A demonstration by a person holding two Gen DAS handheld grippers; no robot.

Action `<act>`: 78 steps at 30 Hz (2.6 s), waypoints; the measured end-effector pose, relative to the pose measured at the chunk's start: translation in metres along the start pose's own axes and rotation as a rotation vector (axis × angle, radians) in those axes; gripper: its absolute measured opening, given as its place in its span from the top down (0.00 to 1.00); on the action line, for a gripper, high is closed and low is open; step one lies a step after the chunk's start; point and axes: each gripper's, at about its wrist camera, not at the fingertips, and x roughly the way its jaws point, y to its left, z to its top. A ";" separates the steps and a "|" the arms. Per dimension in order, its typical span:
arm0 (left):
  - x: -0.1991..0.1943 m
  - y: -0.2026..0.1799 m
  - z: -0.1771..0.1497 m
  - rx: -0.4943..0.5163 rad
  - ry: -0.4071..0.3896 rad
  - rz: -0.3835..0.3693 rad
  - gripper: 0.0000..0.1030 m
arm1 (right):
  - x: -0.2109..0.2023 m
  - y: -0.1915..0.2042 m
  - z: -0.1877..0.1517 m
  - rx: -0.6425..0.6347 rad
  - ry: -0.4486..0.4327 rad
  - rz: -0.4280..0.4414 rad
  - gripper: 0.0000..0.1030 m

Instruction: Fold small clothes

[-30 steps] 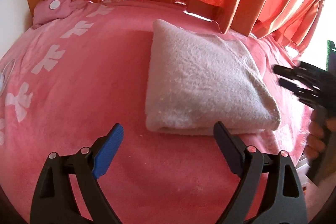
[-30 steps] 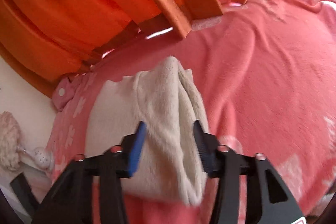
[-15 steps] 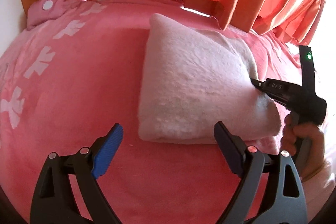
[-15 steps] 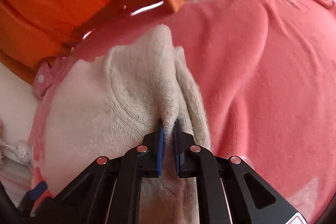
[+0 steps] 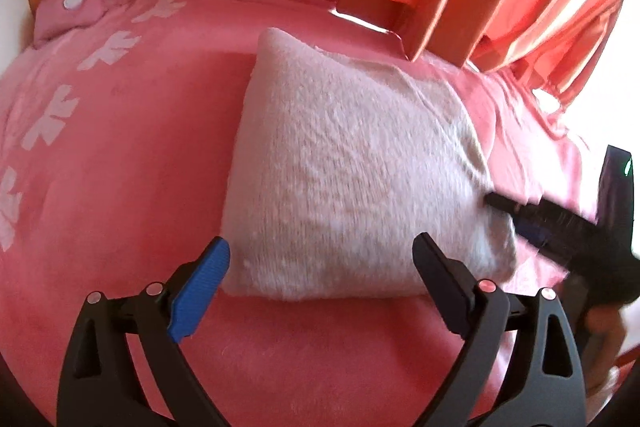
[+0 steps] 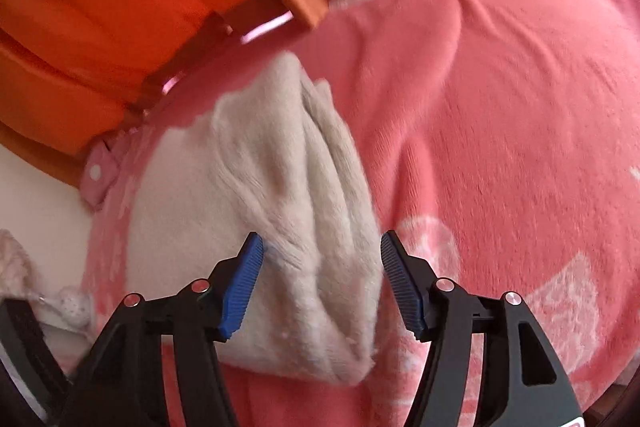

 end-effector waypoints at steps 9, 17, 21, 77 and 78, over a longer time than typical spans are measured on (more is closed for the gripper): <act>0.033 0.009 0.026 -0.001 0.031 0.034 0.11 | 0.035 0.011 0.004 -0.037 0.039 -0.019 0.26; 0.084 0.038 0.033 -0.119 0.130 -0.193 0.04 | 0.054 -0.009 0.007 0.027 0.048 0.059 0.11; 0.089 0.048 0.035 -0.158 0.136 -0.285 0.06 | 0.060 -0.003 0.007 0.023 0.064 0.094 0.25; 0.111 0.205 0.182 -0.324 -0.054 -0.301 0.47 | 0.182 0.186 0.090 -0.167 -0.067 0.210 0.67; 0.102 0.200 0.188 -0.287 -0.092 -0.300 0.55 | 0.167 0.195 0.090 -0.202 -0.123 0.203 0.74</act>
